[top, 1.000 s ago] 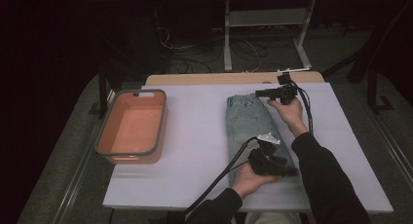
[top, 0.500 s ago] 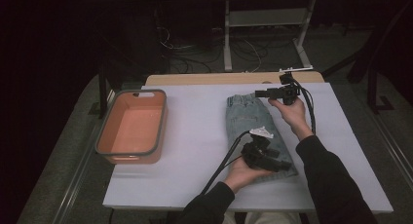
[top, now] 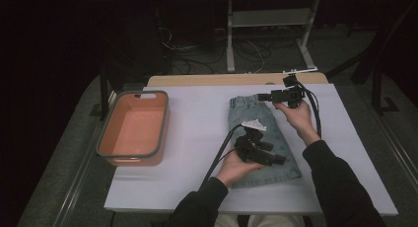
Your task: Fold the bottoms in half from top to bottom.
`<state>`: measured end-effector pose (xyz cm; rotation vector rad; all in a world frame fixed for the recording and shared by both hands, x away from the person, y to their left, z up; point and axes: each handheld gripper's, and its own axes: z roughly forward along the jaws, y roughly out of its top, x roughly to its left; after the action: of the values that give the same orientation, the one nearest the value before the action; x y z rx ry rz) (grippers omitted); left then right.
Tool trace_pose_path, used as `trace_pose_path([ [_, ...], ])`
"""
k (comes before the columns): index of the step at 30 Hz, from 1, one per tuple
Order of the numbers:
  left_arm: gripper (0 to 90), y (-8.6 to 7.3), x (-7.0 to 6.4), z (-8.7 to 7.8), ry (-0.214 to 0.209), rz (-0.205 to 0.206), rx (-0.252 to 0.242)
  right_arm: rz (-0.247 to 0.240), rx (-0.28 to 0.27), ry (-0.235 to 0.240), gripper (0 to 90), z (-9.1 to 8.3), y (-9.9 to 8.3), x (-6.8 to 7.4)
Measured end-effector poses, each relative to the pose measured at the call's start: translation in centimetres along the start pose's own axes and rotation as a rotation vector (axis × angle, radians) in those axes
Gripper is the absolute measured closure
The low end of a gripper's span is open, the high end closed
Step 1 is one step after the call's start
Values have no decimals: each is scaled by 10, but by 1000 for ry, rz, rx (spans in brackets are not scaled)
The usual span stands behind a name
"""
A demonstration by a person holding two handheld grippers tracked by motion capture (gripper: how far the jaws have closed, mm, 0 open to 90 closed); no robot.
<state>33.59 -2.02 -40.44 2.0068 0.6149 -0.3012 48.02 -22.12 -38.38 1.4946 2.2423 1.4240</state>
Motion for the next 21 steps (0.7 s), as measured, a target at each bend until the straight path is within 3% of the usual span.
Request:
trace_pose_path([
  [21,253,28,17,-36,33,9,-31,-32,-8,20,201,-10,-5,6],
])
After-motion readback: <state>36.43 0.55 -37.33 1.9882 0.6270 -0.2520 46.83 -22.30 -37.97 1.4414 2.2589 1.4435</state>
